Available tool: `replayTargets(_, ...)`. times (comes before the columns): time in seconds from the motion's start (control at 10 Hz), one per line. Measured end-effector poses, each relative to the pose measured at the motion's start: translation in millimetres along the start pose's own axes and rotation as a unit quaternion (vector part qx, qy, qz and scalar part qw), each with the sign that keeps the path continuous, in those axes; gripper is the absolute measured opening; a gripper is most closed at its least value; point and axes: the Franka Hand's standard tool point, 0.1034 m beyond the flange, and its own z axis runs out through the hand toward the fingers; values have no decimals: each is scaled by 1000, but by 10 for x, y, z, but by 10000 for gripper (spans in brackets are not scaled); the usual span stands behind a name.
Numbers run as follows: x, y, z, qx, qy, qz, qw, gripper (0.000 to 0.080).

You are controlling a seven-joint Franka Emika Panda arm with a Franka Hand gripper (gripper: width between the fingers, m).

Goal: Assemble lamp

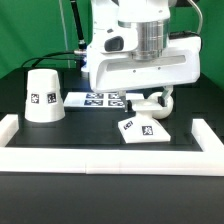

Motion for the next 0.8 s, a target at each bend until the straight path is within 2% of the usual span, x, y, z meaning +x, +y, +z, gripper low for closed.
replayTargets(0.3, 22, -20, 3, 0, 2, 12, 1000, 537)
replayTargets(0.8, 394, -302, -1, 3, 24, 24, 999, 537)
